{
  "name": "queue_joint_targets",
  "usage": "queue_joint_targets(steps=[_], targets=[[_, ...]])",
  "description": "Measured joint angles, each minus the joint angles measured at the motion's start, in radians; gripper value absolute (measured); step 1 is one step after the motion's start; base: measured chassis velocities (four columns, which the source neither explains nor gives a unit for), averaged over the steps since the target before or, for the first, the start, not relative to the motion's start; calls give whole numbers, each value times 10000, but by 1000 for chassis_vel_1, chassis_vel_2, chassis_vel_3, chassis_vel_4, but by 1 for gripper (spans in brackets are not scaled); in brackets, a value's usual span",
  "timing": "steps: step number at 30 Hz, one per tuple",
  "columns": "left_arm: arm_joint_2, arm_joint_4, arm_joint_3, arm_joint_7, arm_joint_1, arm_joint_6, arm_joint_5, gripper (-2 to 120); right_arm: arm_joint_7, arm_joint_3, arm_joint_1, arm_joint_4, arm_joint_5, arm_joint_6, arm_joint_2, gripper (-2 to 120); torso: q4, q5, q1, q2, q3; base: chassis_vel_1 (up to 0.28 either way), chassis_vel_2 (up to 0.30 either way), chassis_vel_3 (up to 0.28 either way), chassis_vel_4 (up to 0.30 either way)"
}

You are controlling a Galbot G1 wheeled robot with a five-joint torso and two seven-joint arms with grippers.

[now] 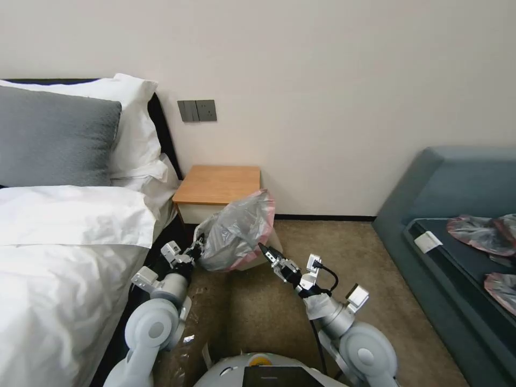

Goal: Pick up the garbage bag from the table and place it over the trash can.

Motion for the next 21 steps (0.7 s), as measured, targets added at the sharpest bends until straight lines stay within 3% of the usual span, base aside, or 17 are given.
queue_joint_targets(steps=[4, 15, 18, 21], targets=[[-10, -41, 29, -37, -20, 64, -123, 8, 108, -70, 247, -110, 14, -29, -12, 100, 0, 0, 0, 0, 0, 0, 0, 0, 0], [20, -88, 37, -63, -76, 222, -237, 8, 318, -281, 542, -281, 152, -78, 91, 99, 0, 0, 0, 0, 0, 0, 0, 0, 0], [10, -71, 58, -60, -87, 235, -237, 8, 334, -317, 588, -292, 151, -80, 101, 92, 0, 0, 0, 0, 0, 0, 0, 0, 0], [7, -29, 81, -56, -102, 241, -231, 8, 353, -336, 663, -308, 150, -81, 97, 78, 0, 0, 0, 0, 0, 0, 0, 0, 0]])
